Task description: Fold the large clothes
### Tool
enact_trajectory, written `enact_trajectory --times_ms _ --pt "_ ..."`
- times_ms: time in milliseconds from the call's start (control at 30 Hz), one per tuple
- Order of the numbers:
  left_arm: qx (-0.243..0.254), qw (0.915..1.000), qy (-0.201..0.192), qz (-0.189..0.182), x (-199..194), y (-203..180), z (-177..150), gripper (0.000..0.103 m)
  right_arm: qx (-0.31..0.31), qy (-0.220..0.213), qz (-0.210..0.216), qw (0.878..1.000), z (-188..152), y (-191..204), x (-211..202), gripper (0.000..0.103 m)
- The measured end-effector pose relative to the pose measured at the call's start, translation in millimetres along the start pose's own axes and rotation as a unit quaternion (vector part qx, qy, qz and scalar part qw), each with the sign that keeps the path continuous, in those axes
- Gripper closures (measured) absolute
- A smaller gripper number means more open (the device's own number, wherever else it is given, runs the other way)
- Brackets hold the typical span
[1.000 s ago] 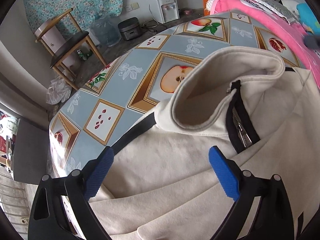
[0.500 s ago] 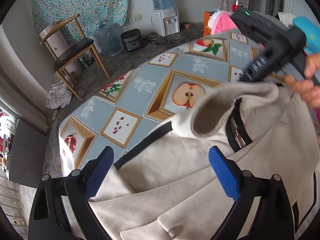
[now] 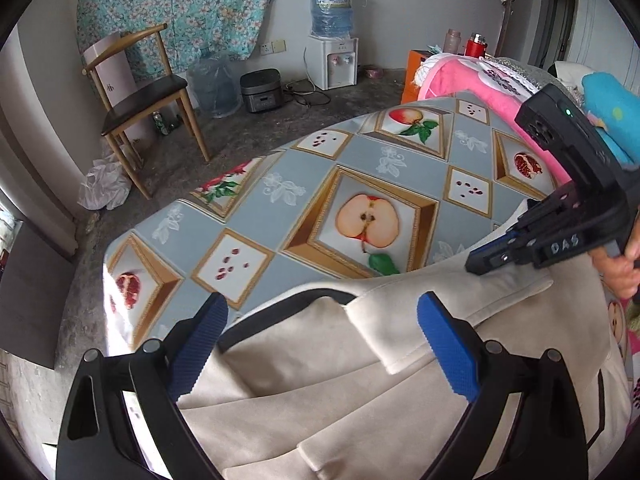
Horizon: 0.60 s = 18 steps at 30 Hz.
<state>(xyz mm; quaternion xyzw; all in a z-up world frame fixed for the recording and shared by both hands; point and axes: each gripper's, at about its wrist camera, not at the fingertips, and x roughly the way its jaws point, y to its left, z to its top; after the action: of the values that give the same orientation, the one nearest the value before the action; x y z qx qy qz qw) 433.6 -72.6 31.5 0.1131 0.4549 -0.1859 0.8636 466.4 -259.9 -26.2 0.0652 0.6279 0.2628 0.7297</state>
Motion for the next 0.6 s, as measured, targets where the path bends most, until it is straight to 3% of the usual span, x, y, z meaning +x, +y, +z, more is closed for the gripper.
enact_trajectory --times_ms 100,233,333,500,600 --pt "-0.002 0.9999 0.009 -0.007 14 -11 2 0.010 -0.020 -0.029 -0.032 0.999 -4 9 3 0.091" --pt "0.009 0.9986 0.045 0.026 46 -26 1 0.010 -0.042 -0.058 -0.078 0.994 -9 23 5 0.091" --pt "0.006 0.9970 0.072 0.026 63 -28 -6 0.010 -0.062 -0.072 -0.123 0.988 -10 35 2 0.089" --pt "0.002 0.9971 0.073 0.024 68 -26 -15 0.010 -0.053 -0.110 -0.063 0.991 -17 40 -23 0.089" --pt "0.006 0.9970 0.073 0.025 69 -24 -16 0.010 -0.053 -0.072 -0.058 0.994 -19 39 -3 0.090"
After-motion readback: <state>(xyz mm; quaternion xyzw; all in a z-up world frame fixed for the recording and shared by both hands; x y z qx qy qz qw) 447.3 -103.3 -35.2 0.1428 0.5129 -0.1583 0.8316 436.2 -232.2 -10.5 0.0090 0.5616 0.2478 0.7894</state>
